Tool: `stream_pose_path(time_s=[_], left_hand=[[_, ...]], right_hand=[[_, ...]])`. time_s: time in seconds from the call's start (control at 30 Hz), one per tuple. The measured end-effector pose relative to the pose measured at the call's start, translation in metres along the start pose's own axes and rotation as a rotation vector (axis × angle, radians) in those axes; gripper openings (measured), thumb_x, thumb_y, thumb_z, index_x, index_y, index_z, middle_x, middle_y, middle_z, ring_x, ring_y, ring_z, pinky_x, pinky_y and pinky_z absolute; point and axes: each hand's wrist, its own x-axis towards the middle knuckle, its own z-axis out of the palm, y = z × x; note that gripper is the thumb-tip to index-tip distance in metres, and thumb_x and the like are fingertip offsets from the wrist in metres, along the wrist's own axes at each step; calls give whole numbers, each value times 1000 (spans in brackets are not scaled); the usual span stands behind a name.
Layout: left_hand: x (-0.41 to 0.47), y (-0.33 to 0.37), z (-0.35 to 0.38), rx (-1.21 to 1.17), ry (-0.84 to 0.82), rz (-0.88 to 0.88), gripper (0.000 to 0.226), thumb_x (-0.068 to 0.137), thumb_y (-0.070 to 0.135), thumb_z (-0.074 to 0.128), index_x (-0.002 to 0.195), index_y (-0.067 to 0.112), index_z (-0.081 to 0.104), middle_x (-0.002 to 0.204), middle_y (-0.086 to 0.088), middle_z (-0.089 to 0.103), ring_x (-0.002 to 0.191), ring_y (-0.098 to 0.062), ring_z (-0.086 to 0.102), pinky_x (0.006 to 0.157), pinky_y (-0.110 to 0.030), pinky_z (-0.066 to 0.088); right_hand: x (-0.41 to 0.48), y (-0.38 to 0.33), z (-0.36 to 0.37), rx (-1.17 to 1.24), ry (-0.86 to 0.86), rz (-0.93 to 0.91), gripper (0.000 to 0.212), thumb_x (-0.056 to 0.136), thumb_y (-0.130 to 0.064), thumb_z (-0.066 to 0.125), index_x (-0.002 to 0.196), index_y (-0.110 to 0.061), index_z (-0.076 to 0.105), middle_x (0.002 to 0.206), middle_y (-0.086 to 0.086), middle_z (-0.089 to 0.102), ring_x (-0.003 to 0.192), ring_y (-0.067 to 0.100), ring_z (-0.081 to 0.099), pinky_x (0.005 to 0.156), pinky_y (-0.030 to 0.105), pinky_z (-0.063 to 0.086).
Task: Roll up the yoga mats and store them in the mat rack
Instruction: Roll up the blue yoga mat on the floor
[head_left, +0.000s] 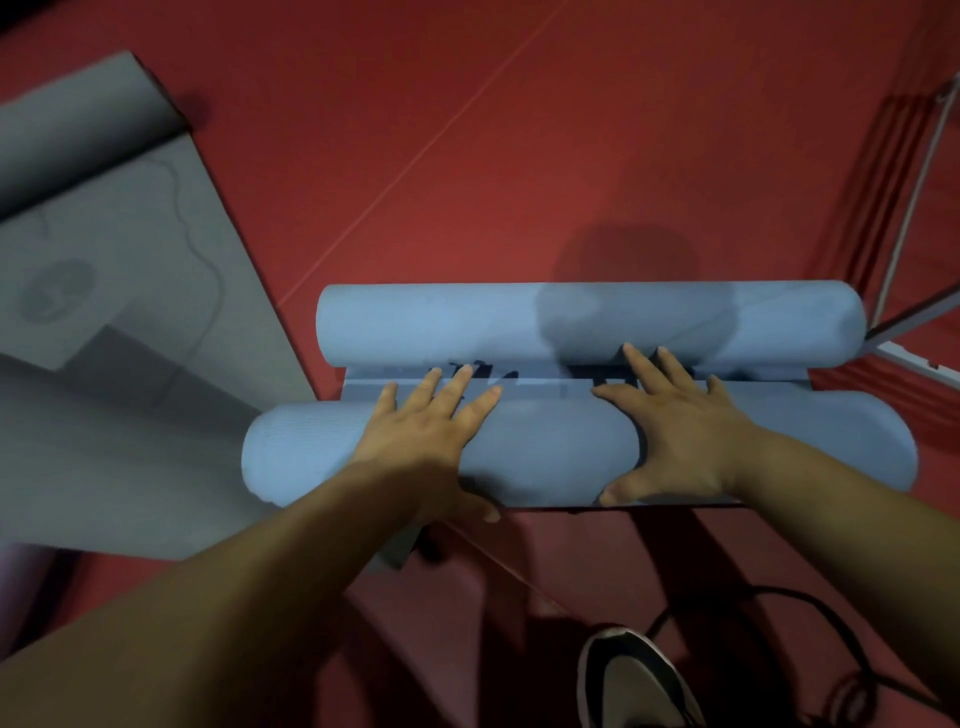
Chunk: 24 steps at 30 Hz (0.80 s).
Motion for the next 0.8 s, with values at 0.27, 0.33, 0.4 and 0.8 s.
stream_pose_path(time_s=[0.27, 0.33, 0.4, 0.8], left_hand=[[11, -2, -6, -51, -10, -7, 133, 59, 86, 71, 161, 36, 1, 171, 7, 0, 157, -21, 7, 125, -54, 15], [13, -3, -11, -56, 35, 22, 121, 54, 87, 69, 155, 37, 23, 160, 9, 36, 142, -19, 41, 115, -43, 37], [11, -3, -16, -59, 91, 42, 103, 51, 86, 68, 138, 40, 40, 132, 15, 59, 116, -16, 60, 98, -36, 49], [-44, 25, -15, -105, 44, 82, 94, 52, 83, 69, 133, 38, 50, 130, 14, 65, 122, -15, 60, 102, -32, 48]], right_hand=[[6, 2, -5, -73, -54, -10, 133, 44, -92, 67, 155, -41, 15, 164, -1, -30, 152, 39, -23, 112, 80, 9], [10, 2, -10, -34, -53, -33, 124, 44, -89, 69, 152, -44, 27, 165, -5, -26, 152, 39, -20, 112, 79, 11], [12, 4, -16, -2, -47, -55, 115, 42, -86, 72, 145, -47, 38, 166, -9, -21, 152, 39, -17, 112, 79, 13], [-39, 3, 3, 107, -243, -95, 103, 44, -83, 77, 137, -49, 48, 163, -21, -24, 149, 32, -31, 116, 75, 3]])
